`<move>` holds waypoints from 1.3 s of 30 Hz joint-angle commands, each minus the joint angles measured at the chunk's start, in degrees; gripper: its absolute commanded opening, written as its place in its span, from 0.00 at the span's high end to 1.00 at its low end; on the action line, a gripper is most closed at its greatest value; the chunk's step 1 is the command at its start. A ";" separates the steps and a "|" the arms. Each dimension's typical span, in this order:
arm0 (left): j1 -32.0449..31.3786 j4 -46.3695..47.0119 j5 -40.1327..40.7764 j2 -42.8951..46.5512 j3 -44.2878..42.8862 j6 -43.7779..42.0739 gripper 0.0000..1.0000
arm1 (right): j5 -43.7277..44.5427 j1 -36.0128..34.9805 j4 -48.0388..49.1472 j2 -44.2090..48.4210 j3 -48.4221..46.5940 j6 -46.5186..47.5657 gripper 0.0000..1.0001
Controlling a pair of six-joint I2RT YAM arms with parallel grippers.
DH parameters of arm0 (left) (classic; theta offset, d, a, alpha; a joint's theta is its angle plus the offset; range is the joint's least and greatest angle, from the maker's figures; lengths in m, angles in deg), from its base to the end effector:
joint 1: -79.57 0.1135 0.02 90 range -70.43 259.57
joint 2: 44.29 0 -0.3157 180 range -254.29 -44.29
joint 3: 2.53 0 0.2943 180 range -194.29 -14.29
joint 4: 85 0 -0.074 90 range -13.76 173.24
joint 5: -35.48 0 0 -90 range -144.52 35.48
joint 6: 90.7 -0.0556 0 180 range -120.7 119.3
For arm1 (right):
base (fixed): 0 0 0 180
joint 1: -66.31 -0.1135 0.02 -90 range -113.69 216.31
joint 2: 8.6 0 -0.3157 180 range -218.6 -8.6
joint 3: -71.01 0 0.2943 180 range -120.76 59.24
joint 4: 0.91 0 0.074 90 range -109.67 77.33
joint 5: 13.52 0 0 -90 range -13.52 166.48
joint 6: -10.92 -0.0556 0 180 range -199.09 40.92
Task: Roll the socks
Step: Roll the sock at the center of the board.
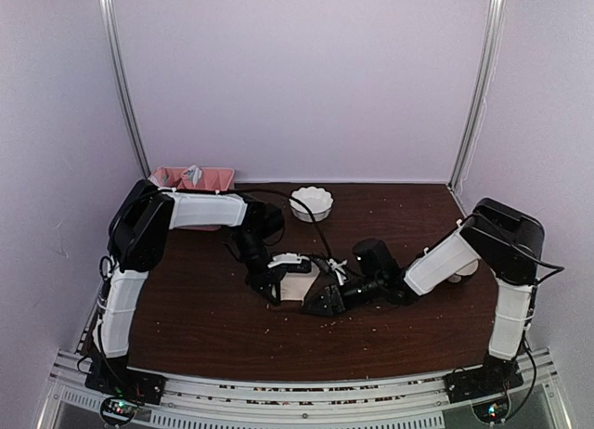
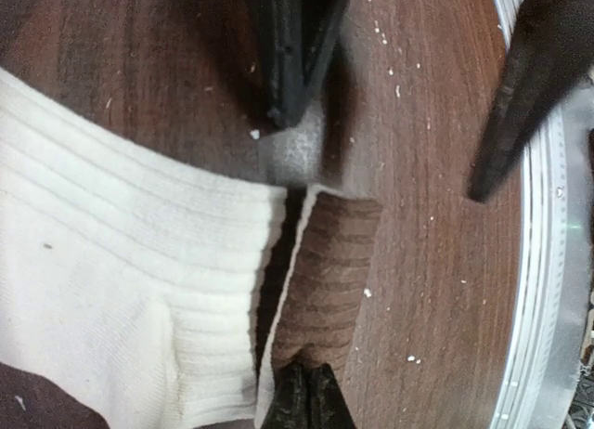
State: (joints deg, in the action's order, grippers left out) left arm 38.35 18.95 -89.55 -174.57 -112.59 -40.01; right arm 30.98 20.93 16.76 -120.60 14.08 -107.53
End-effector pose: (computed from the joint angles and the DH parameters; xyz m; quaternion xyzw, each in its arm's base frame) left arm 0.3454 -0.3451 0.1338 -0.6029 -0.7372 0.2996 0.0572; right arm 0.2503 0.3101 0.0963 -0.2912 0.7925 0.5226 0.1185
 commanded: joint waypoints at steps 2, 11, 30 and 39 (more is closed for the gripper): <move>0.51 -9.23 -1.21 -5.40 -3.69 1.62 1.00 | 16.95 -0.49 -6.77 2.21 8.89 5.04 0.00; 0.66 -14.97 -2.07 -8.07 -7.02 -0.07 1.00 | 52.73 -4.73 -4.40 20.08 21.29 6.69 0.00; 1.74 -18.32 1.30 -14.58 -15.55 2.32 1.00 | 41.56 -18.10 4.72 16.84 14.88 49.47 0.21; 1.92 -18.15 2.80 -15.83 -16.64 4.42 1.00 | 37.54 -19.04 -4.86 5.69 -0.55 57.23 0.46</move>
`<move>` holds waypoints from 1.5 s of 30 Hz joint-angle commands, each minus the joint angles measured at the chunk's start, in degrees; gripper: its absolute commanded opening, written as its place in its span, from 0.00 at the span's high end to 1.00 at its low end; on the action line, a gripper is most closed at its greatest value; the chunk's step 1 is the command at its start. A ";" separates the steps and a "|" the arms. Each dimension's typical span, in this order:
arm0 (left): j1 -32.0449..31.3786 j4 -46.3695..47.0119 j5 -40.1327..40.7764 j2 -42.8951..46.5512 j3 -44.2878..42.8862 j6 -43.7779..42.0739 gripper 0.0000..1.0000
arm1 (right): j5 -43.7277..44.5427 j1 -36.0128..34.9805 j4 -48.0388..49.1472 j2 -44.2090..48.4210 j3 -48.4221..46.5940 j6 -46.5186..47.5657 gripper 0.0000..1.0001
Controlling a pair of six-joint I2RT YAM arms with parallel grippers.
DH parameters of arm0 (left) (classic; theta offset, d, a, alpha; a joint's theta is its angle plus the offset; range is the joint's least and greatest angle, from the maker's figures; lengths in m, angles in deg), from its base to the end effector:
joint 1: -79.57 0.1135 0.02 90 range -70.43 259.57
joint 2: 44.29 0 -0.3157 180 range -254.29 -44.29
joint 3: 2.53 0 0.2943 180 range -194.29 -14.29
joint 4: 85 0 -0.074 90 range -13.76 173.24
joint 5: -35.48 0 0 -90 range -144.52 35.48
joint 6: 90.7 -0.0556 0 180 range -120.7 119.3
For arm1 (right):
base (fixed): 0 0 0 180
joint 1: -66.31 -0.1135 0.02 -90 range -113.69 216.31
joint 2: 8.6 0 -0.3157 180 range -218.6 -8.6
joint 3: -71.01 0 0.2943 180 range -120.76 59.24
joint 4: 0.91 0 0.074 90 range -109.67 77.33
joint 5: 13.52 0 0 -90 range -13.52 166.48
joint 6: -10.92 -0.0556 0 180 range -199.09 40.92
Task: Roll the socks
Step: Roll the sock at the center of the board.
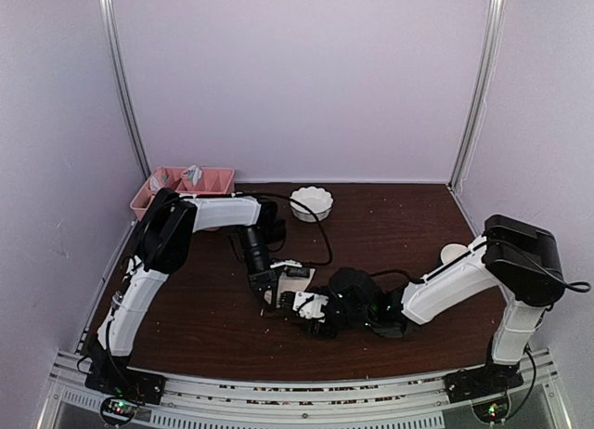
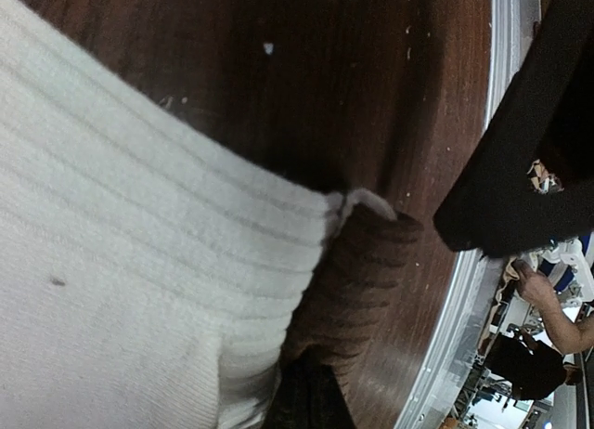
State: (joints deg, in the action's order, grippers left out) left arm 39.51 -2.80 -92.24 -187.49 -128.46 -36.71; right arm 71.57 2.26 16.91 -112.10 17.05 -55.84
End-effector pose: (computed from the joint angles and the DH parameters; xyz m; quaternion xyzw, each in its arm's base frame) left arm 0.3637 -0.3503 0.1084 -0.5139 -0.7708 0.3081 0.2164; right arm 0.1685 0.3570 0.1285 -0.6174 0.6171 0.2047 0.4429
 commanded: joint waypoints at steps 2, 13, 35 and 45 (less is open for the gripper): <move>0.77 3.49 5.60 -2.94 -0.84 1.00 1.00 | -3.74 -0.38 -6.71 -4.37 -5.68 6.62 0.47; 0.81 2.38 5.40 -2.67 -0.49 -0.57 1.00 | -4.44 2.17 -11.61 -11.32 -12.99 7.41 0.66; 4.84 42.90 33.32 30.83 23.86 19.30 0.02 | -32.40 14.35 -21.78 -15.29 -15.79 -27.64 1.00; 7.54 47.02 19.63 38.38 35.96 5.71 0.02 | -42.70 16.60 -20.65 -17.60 -16.92 -45.51 1.00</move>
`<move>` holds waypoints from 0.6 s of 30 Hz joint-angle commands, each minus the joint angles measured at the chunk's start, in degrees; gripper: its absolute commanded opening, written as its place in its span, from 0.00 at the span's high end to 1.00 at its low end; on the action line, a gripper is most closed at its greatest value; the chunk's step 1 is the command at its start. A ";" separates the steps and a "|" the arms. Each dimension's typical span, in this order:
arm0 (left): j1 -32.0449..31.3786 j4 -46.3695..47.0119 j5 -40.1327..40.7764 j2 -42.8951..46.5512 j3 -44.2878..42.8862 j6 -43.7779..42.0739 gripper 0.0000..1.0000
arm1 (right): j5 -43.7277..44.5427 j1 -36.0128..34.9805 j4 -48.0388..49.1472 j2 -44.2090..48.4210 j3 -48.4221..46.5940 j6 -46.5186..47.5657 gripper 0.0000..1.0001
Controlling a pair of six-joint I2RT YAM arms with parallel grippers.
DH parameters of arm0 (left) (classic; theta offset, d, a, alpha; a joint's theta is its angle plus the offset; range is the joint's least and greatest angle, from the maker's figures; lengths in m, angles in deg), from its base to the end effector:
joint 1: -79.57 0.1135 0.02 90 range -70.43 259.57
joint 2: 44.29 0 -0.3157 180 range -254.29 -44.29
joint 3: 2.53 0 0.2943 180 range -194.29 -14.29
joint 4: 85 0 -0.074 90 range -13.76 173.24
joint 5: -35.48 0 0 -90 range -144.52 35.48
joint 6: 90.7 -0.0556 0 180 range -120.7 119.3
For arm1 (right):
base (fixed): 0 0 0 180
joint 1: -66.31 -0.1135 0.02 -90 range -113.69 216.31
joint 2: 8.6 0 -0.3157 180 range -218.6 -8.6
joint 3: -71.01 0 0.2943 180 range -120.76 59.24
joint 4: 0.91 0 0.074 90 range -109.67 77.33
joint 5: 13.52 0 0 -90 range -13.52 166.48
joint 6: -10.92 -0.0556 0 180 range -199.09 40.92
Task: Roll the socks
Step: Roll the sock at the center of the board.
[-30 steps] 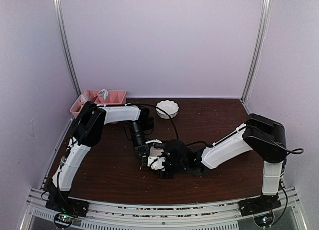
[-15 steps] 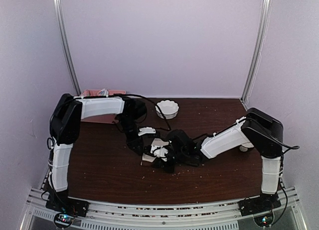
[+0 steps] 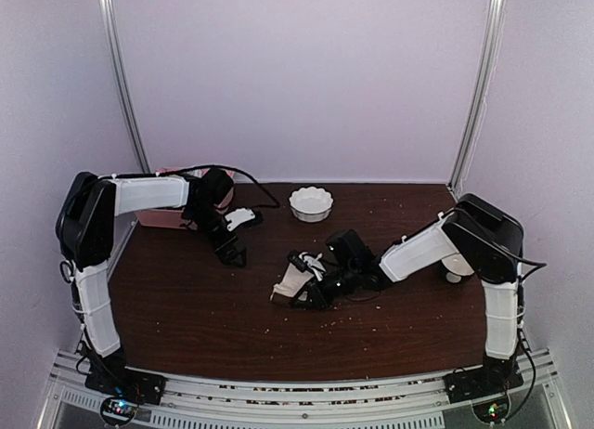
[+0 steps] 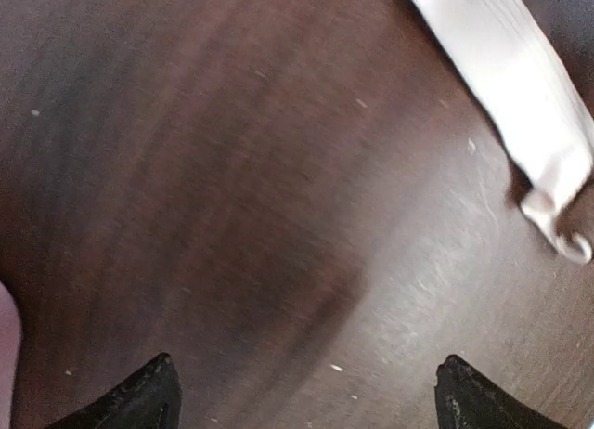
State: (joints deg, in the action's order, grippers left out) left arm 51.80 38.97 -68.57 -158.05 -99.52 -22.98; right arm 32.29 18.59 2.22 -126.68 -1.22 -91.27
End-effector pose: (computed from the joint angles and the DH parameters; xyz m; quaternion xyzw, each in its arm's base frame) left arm 0.4068 -0.2294 0.1953 0.4317 0.8815 -0.1279 0.1425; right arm 0.2789 0.3644 0.1036 -0.4026 0.7623 0.4841 0.1499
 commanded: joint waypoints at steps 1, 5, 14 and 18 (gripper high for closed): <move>-5.74 5.89 -5.42 10.44 8.67 -9.29 0.02 | -3.52 0.48 -6.20 -3.17 1.21 -11.71 1.00; -10.28 11.90 -10.35 16.22 16.11 -14.38 0.02 | -6.01 1.63 -5.22 -5.15 0.60 -18.97 1.00; -17.84 11.87 -8.31 9.44 15.17 -21.43 0.31 | -10.79 3.36 -0.83 -8.92 -0.30 -25.91 1.00; -17.91 11.62 -7.75 6.03 12.29 -22.40 0.45 | -10.98 3.64 -1.89 -9.45 -0.27 -24.65 1.00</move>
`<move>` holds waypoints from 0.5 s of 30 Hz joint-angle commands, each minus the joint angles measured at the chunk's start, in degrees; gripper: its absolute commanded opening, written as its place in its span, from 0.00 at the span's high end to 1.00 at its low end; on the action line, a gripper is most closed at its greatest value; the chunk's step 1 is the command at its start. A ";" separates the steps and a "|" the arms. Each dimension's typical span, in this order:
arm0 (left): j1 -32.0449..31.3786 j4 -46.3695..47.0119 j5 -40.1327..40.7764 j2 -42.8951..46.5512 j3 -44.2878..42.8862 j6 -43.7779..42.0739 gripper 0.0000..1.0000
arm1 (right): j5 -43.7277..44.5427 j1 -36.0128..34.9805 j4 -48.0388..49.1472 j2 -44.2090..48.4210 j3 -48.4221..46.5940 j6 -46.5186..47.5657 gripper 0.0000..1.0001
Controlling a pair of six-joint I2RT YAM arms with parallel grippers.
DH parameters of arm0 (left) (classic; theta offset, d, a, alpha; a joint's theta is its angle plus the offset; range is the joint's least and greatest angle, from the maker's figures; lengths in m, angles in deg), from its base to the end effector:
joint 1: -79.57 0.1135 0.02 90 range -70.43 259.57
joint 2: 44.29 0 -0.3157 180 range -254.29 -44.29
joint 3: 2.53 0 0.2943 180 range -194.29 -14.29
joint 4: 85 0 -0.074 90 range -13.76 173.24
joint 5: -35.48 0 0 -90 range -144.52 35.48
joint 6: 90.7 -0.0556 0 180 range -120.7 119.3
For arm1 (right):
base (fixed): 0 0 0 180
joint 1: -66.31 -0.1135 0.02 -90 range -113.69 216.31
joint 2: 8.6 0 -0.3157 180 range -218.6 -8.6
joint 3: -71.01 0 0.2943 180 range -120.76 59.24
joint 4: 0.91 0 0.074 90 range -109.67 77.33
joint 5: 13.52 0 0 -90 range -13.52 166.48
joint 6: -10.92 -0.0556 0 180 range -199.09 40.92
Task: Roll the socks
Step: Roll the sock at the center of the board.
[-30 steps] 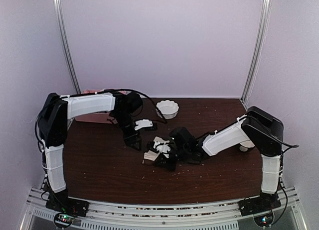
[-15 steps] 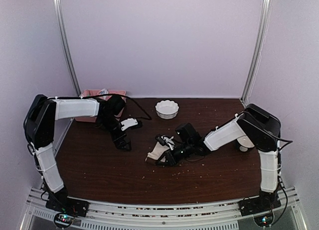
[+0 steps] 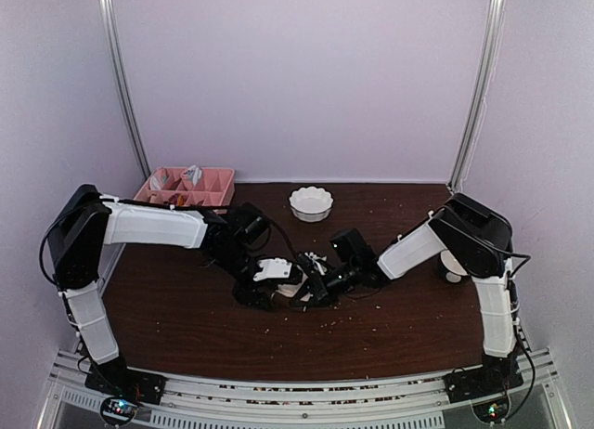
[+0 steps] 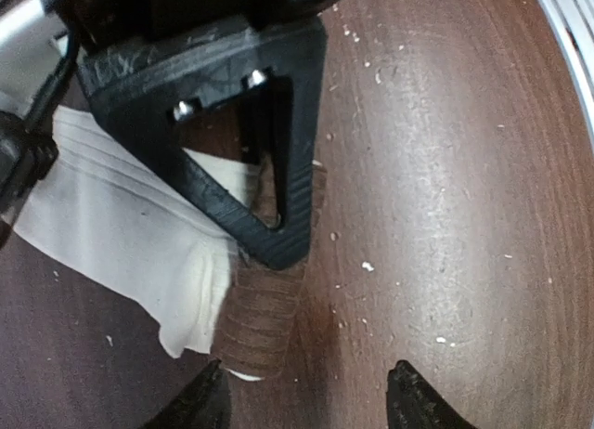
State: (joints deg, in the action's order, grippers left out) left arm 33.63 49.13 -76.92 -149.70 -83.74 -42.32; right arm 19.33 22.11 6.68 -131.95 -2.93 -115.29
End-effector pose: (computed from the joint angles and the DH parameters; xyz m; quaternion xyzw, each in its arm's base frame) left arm 0.2734 -0.3130 0.1793 0.6927 0.6743 -0.1976 0.1624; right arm 0.2991 0.3560 0.0843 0.2506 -0.7862 -0.5649 0.0081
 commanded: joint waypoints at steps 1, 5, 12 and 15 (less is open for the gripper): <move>0.23 1.31 0.27 -2.81 -4.10 -3.18 0.46 | 2.16 0.10 -6.86 -4.26 1.40 -0.25 1.00; -0.20 -0.09 -0.06 -5.28 -7.15 -3.42 0.54 | 2.43 0.24 -7.65 -4.22 1.22 0.87 1.00; -0.48 -5.76 -1.70 -10.34 -12.05 -3.75 0.69 | 2.92 0.33 -7.45 -3.68 1.00 1.32 1.00; -0.49 -9.54 -3.03 -11.19 -13.18 -4.54 0.62 | 2.68 0.50 -7.26 -3.82 0.91 1.34 1.00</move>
State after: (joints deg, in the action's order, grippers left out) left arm 33.55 45.70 -77.22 -159.45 -95.04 -45.32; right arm 19.00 22.33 5.92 -132.06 -3.30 -115.20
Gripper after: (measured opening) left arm 0.335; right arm 0.057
